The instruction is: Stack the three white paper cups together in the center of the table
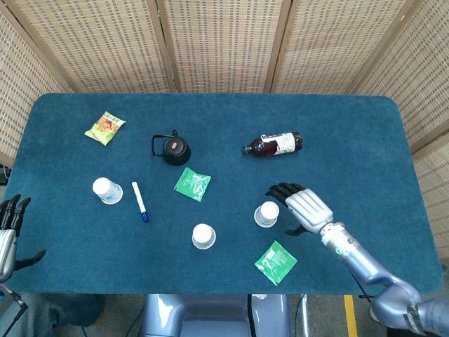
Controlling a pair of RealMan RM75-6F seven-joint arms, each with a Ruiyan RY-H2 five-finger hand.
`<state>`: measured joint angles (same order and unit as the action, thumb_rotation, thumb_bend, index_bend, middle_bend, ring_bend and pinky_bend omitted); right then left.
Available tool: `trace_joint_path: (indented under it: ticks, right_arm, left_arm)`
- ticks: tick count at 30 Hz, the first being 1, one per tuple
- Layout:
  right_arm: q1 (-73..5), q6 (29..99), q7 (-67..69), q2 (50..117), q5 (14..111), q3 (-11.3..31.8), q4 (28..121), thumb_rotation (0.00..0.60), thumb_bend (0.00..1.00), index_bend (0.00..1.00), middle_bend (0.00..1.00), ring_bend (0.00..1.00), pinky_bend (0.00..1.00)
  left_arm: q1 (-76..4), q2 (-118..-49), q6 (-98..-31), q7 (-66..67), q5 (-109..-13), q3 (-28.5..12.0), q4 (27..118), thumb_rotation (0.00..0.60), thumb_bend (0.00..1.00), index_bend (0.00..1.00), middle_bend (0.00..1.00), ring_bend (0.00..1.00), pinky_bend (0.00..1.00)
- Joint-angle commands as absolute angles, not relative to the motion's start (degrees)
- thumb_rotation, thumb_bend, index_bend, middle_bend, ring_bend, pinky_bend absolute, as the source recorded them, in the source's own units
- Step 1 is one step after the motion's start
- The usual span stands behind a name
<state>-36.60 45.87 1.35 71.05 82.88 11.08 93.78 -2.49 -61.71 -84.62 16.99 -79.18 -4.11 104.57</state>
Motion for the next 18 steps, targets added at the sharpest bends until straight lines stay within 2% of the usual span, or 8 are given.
trace_joint_path:
  ticks: [1, 6, 13, 18]
  right_arm:
    - [-39.29, 43.26, 0.02, 73.91, 80.05, 12.22, 91.55, 0.6, 0.25, 0.26, 0.28, 0.22, 0.28]
    - [-41.93, 40.45, -5.04, 75.83, 74.6, 11.99, 89.89, 0.6, 0.28, 0.28, 0.3, 0.23, 0.29]
    - [-42.96, 40.22, -9.39, 76.57, 68.41, 11.16, 89.68, 0.6, 0.3, 0.31, 0.33, 0.26, 0.31]
    - [-43.2, 41.11, -10.54, 77.56, 66.49, 10.66, 89.01, 0.6, 0.36, 0.39, 0.42, 0.34, 0.37]
  left_arm:
    - [-3.34, -62.23, -83.61, 17.78, -77.67, -4.84, 104.5, 0.6, 0.0, 0.0, 0.0, 0.0, 0.0]
    - [-4.41, -62.58, -82.23, 18.91, -75.84, -5.27, 104.46, 0.6, 0.0, 0.0, 0.0, 0.0, 0.0]
    - [-4.89, -62.64, -81.9, 19.36, -75.81, -4.92, 104.61, 0.6, 0.0, 0.0, 0.0, 0.0, 0.0]
    - [-4.83, -62.48, -82.22, 19.08, -76.19, -4.62, 104.74, 0.6, 0.0, 0.0, 0.0, 0.0, 0.0]
